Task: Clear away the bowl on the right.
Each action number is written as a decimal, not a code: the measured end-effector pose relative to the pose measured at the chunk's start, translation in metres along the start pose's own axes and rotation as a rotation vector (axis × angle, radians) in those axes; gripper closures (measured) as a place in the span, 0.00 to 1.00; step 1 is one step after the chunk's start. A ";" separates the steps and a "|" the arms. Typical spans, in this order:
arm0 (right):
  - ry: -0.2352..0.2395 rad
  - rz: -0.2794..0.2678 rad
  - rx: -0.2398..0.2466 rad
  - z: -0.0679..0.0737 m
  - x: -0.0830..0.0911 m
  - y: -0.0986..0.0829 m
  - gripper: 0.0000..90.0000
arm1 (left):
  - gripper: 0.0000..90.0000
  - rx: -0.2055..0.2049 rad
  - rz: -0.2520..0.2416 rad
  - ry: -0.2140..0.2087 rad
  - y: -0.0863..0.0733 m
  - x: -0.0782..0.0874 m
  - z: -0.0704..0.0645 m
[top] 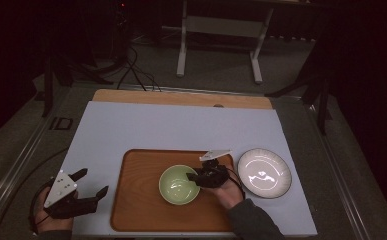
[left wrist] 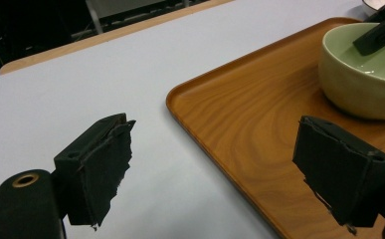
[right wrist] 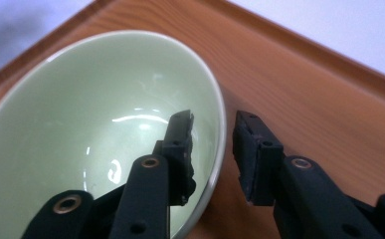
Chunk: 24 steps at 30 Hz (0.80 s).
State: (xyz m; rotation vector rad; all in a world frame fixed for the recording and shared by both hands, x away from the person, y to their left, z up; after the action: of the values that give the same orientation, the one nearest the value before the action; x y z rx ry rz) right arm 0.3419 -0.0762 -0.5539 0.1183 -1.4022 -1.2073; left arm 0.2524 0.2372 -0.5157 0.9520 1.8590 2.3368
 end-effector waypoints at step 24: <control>0.012 -0.130 0.016 -0.023 0.052 0.016 0.65 | 0.17 0.001 0.004 0.000 0.000 0.000 0.000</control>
State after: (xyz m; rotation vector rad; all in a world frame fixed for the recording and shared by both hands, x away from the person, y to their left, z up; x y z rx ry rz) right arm 0.3545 -0.1179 -0.5142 0.2309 -1.4112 -1.3002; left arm 0.2527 0.2373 -0.5163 0.9562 1.8603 2.3386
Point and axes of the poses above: each handheld gripper's, and its own axes: x roughly backward along the jaws, y roughly out of its top, z roughly to its left, the point moved 8 cm from there along -x, roughly forward along the jaws, and after that the axes turned 4 degrees about y, right-handed, at the moved point
